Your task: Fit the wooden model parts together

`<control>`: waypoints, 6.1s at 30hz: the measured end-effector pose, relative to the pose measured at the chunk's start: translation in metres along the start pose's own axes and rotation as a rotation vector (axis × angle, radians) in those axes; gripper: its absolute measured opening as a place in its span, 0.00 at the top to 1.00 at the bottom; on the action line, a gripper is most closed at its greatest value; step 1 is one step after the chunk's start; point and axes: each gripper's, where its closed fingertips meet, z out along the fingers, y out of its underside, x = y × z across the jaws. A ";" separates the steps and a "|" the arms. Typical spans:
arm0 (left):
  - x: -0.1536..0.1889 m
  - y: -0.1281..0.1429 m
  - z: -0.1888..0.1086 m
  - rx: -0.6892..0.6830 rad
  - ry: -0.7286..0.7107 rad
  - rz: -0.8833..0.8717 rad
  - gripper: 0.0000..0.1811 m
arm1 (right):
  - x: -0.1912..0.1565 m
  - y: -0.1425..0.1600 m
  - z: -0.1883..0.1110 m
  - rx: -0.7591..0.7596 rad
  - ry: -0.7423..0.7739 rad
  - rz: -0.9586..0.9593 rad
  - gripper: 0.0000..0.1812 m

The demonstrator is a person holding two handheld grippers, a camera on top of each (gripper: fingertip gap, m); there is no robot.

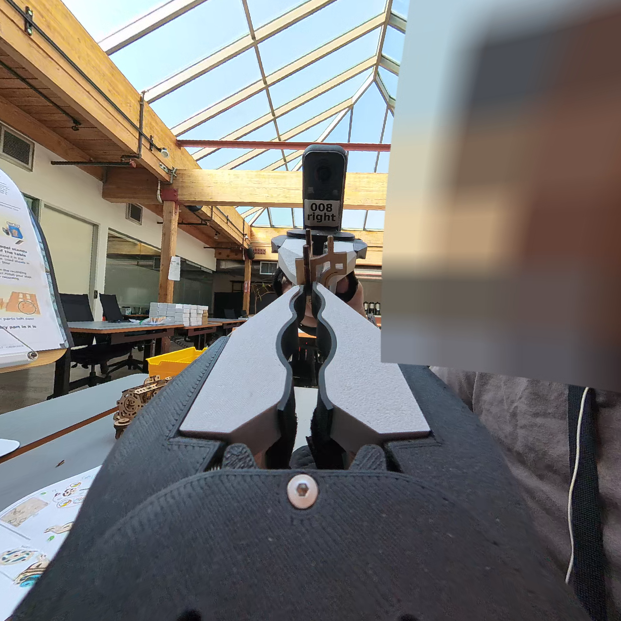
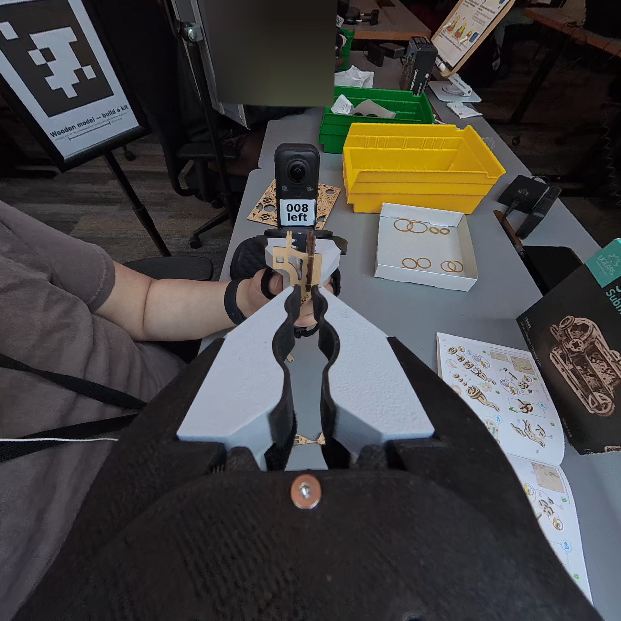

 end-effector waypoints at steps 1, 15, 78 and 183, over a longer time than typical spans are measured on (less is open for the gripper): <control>-0.001 0.000 0.000 -0.004 -0.004 -0.001 1.00 | 0.001 0.002 0.001 -0.008 0.004 -0.003 0.99; -0.008 0.007 0.001 -0.049 -0.055 0.009 1.00 | 0.008 0.006 0.002 -0.004 -0.018 0.048 0.99; -0.008 0.016 0.004 -0.138 -0.095 0.082 0.99 | 0.008 -0.001 -0.004 0.066 -0.080 -0.009 0.96; -0.013 0.017 -0.001 -0.155 -0.127 0.055 1.00 | 0.013 0.017 0.001 0.006 -0.157 0.041 0.99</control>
